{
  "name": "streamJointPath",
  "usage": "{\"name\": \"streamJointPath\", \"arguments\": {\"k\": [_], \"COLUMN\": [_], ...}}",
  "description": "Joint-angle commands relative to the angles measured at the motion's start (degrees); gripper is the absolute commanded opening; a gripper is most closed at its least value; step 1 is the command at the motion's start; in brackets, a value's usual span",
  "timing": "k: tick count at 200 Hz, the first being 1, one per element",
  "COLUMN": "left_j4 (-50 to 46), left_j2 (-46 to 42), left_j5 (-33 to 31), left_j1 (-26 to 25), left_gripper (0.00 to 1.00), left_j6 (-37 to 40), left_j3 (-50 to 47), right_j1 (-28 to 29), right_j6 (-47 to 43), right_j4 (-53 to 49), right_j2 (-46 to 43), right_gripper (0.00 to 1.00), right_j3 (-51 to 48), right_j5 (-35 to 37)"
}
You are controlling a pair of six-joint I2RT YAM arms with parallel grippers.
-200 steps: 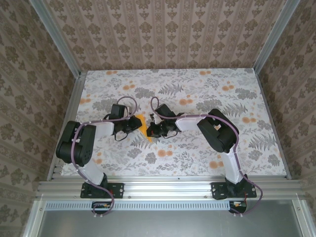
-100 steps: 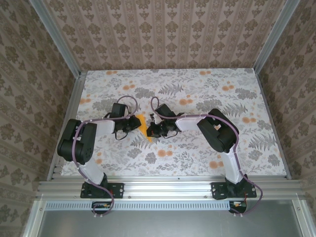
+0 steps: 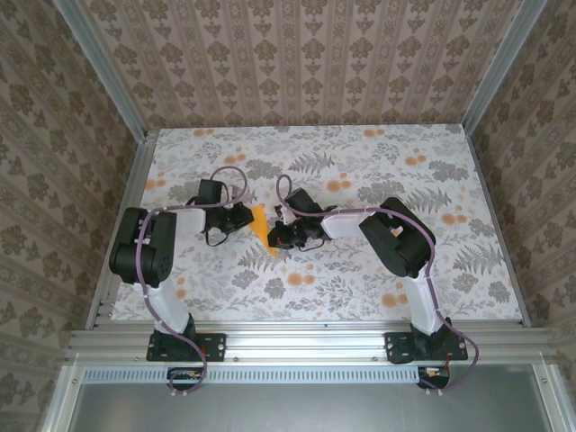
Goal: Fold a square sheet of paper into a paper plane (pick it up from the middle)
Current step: Fold the wing for the fifth time at the center of the table.
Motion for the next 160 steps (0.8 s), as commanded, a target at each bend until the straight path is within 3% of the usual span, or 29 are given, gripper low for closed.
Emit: {"name": "streamJointPath", "arguments": {"k": [1, 52, 86, 129, 160], "left_j4": [-0.85, -3.66, -5.29, -2.76, 0.63], "left_j2": [2.47, 5.15, 1.83, -7.67, -9.72], "left_j5": [-7.51, -8.81, -7.89, -2.92, 1.27], "left_j1": [3.27, 5.16, 6.18, 4.96, 1.41], "left_gripper": [0.16, 0.17, 0.19, 0.22, 0.22], "left_j6": [3.23, 5.23, 5.55, 2.13, -0.66], "left_j3": [2.11, 7.52, 9.27, 3.2, -1.85], "right_j1": [0.16, 0.14, -0.01, -0.14, -0.28], "right_j6": [-0.31, -0.48, -0.32, -0.16, -0.32], "right_j4": [-7.49, -7.78, -7.72, -7.64, -7.94], "right_j2": [2.31, 2.19, 2.23, 2.2, 2.17], "right_gripper": [0.03, 0.03, 0.03, 0.03, 0.04], "right_j3": [-2.93, -3.11, -3.08, -2.8, -2.54], "right_j5": [-0.51, -0.6, -0.57, -1.02, -1.36]}}
